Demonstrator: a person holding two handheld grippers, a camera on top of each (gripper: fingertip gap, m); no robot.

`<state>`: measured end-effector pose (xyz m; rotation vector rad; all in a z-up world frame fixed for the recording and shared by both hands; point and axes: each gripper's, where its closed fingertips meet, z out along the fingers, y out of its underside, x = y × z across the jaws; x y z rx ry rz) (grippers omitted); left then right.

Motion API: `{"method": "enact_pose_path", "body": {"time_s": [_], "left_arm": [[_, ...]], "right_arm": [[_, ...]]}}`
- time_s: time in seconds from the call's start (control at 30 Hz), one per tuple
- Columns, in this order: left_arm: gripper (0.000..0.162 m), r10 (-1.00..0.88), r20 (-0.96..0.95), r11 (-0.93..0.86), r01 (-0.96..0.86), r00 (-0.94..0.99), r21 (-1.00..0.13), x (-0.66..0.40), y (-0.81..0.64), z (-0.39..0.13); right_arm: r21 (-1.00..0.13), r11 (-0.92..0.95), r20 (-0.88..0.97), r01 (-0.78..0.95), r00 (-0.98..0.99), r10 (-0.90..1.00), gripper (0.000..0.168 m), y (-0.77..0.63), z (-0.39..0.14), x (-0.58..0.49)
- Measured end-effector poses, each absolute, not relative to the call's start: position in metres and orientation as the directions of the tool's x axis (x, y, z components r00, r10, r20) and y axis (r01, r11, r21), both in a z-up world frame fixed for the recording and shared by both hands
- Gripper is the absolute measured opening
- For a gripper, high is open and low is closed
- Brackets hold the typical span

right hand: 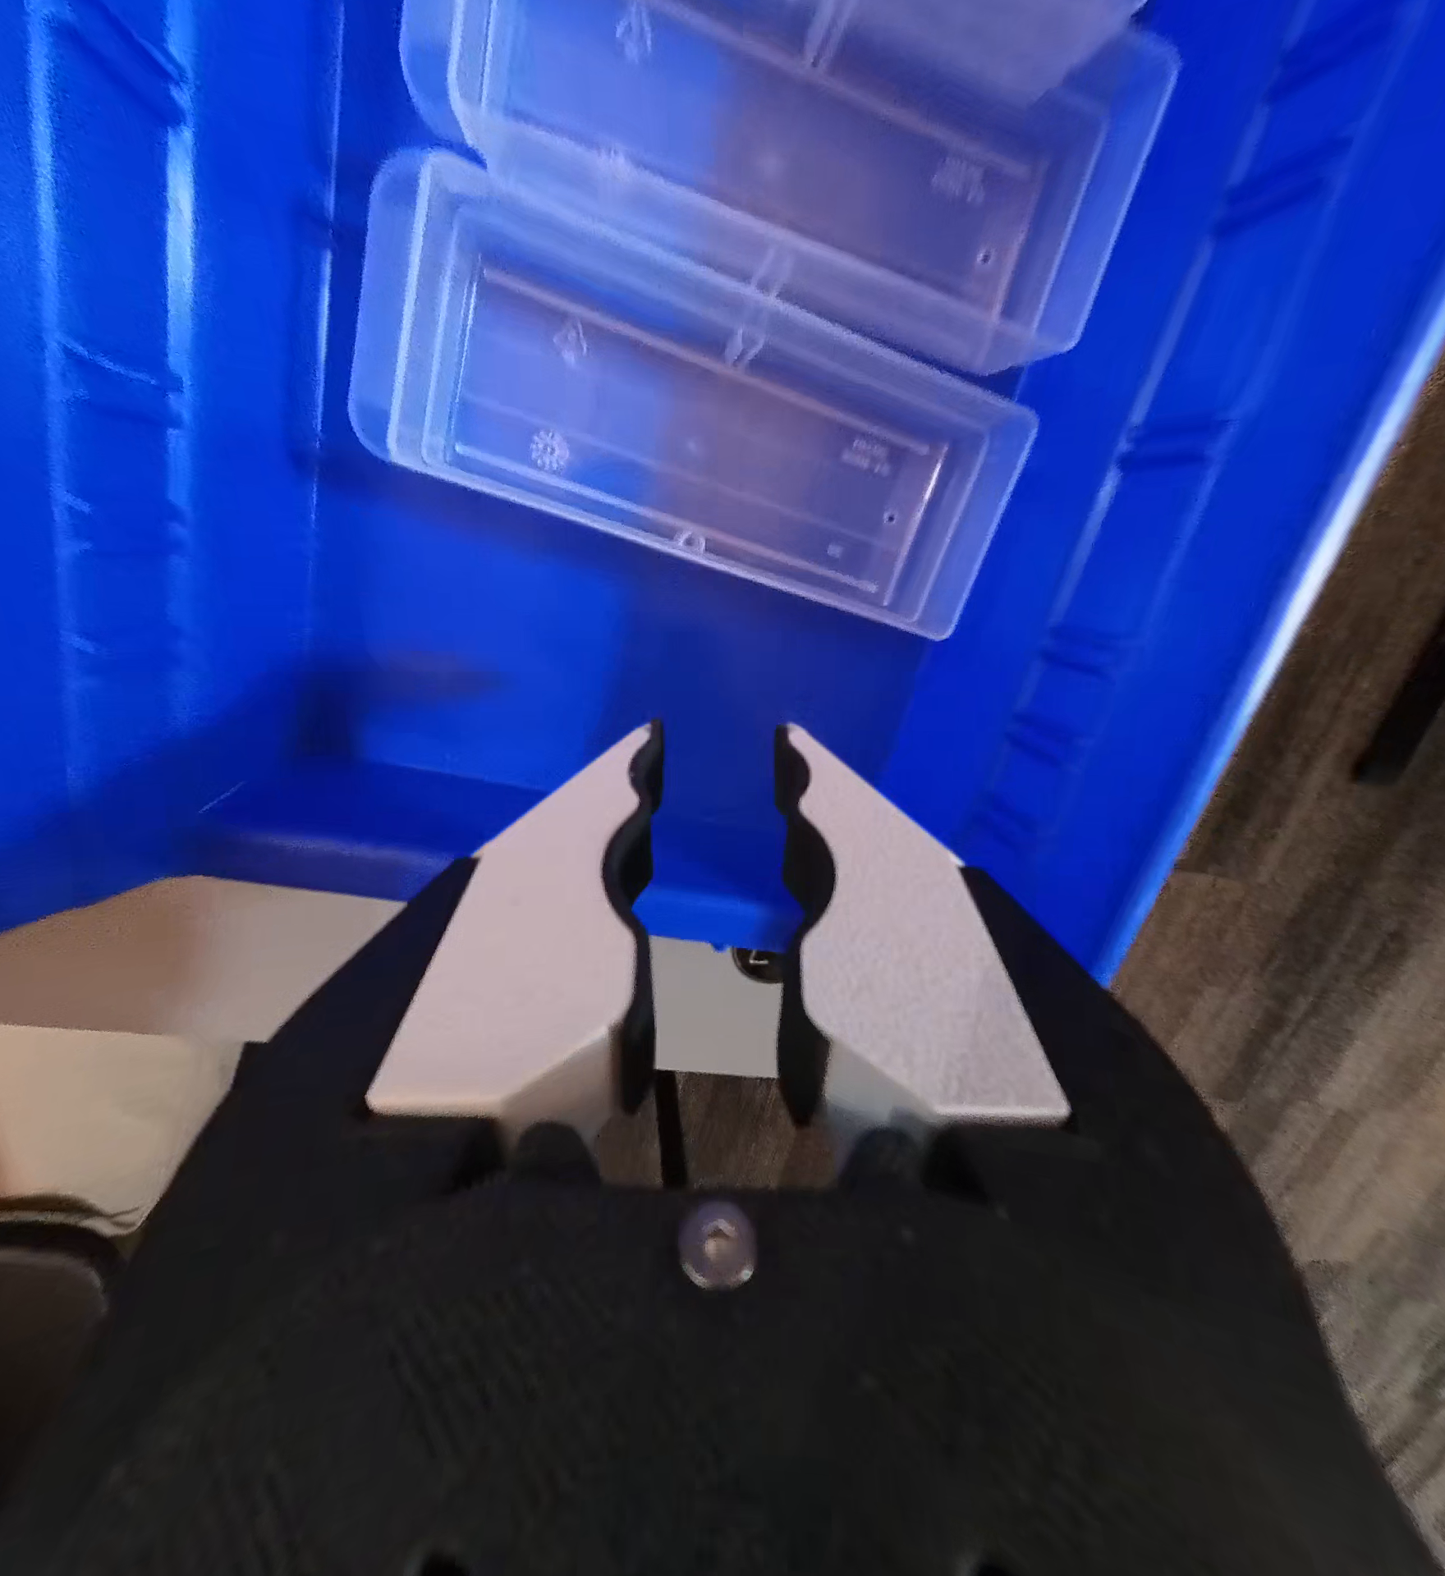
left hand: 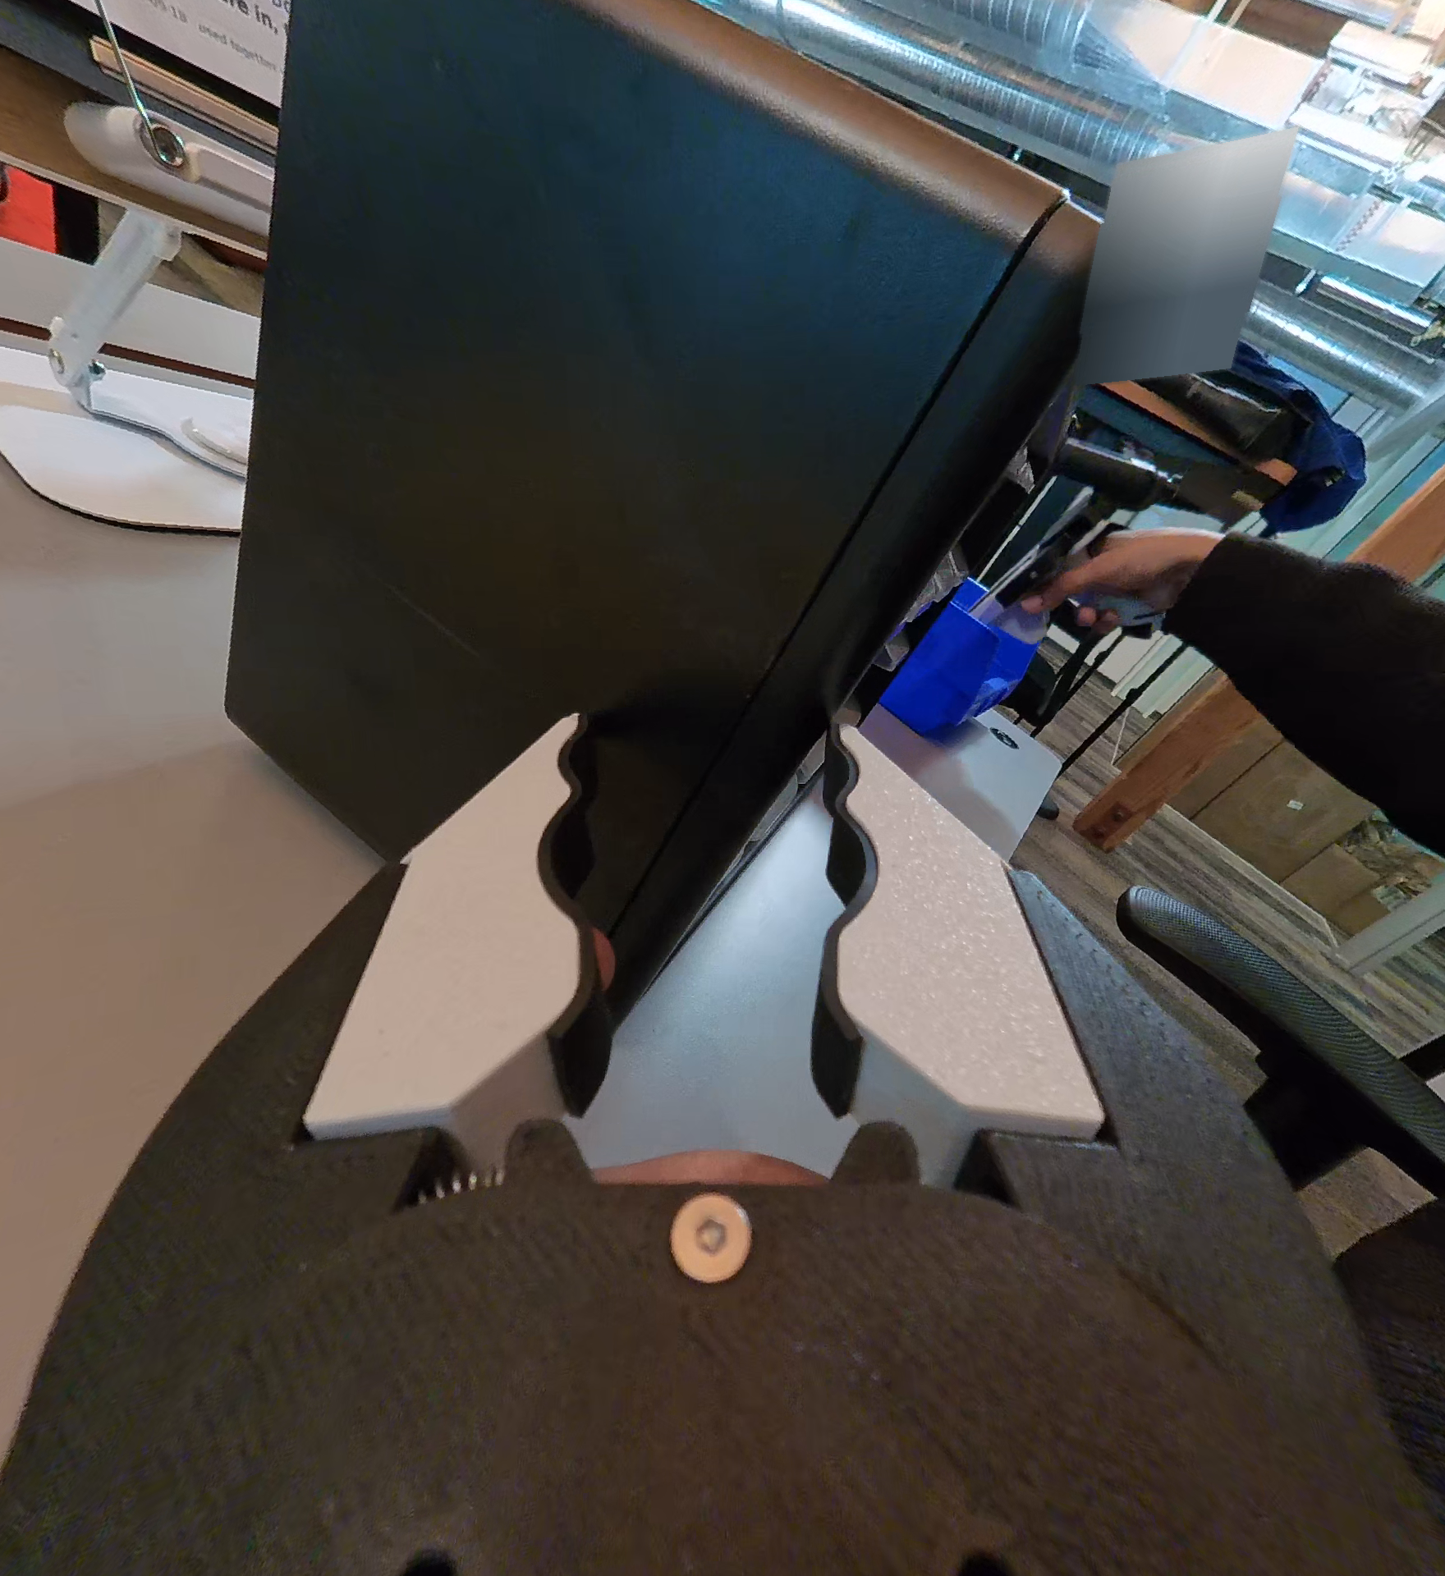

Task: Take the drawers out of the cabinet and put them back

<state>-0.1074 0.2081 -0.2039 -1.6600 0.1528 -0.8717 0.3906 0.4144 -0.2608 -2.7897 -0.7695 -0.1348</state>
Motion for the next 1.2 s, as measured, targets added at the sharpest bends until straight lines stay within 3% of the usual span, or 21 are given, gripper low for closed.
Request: {"method": "enact_pose_path", "body": {"time_s": [0.03,0.43,0.77,0.9,1.1,1.2], "left_arm": [[0.051,-0.534,0.456,-0.297,0.347,0.711,-0.889,-0.107,0.208,-0.204],[0.052,-0.536,0.45,-0.3,0.337,0.714,-0.892,-0.107,0.208,-0.206],[0.053,-0.536,0.449,-0.3,0.336,0.715,-0.893,-0.107,0.208,-0.206],[0.051,-0.533,0.443,-0.301,0.329,0.721,-0.895,-0.107,0.208,-0.207],[0.053,-0.536,0.445,-0.302,0.329,0.718,-0.895,-0.107,0.208,-0.208],[0.052,-0.535,0.44,-0.3,0.325,0.721,-0.897,-0.107,0.208,-0.208]], "right_arm": [[-0.198,-0.834,0.143,0.515,0.857,0.495,0.024,0.412,-0.267,0.391],[-0.175,-0.828,0.21,0.533,0.841,0.498,0.02,0.434,-0.294,0.385],[-0.217,-0.773,0.265,0.595,0.799,0.54,0.022,0.442,-0.289,0.377],[-0.256,-0.757,0.282,0.602,0.795,0.537,0.025,0.432,-0.263,0.372],[-0.451,-0.468,0.545,0.76,0.649,0.531,0.032,0.398,-0.166,0.329],[-0.447,-0.196,0.775,0.873,0.487,0.402,0.03,0.372,-0.134,0.294]]}}
